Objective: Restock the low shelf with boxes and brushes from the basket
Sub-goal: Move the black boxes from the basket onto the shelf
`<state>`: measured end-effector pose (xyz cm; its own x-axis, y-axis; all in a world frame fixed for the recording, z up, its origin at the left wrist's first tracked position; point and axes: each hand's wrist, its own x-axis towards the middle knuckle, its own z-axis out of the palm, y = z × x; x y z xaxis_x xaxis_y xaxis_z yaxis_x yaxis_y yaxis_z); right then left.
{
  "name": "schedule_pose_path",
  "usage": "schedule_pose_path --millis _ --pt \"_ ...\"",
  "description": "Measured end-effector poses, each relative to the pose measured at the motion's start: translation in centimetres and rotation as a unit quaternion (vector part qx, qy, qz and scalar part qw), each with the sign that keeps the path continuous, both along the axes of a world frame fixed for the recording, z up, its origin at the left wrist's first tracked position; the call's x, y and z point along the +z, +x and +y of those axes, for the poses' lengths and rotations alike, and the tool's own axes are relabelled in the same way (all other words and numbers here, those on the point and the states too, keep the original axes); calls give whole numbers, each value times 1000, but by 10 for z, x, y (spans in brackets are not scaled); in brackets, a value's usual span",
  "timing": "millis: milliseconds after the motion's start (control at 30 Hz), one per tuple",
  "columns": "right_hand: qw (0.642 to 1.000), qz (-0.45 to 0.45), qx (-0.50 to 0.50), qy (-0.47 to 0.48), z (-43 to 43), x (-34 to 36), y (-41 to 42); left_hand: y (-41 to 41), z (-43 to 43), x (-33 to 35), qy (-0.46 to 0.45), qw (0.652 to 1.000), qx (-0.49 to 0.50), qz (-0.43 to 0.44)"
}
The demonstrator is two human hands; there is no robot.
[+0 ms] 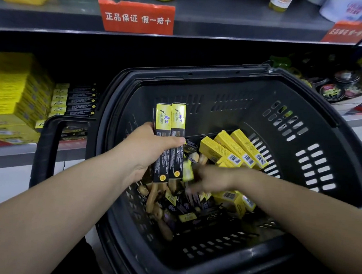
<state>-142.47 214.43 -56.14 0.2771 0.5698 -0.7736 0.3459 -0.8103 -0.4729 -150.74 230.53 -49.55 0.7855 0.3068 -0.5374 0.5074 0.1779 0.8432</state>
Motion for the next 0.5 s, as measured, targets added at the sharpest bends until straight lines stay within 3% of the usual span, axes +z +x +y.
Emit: schedule_pose_path --millis 67,100,167,300,500 --pt "956 164 -220 102 0 16 16 0 1 1 -9 1000 14 -2" --pt "925 221 -269 155 -1 24 23 0 1 2 -15 1000 19 -3" --pt "896 264 -276 226 -1 37 30 0 1 3 -25 999 20 -8" --pt "904 239 -230 270 6 53 28 1 1 8 -62 998 19 -25" --pt "902 146 -245 323 13 64 24 0 4 15 -106 993 39 -31"
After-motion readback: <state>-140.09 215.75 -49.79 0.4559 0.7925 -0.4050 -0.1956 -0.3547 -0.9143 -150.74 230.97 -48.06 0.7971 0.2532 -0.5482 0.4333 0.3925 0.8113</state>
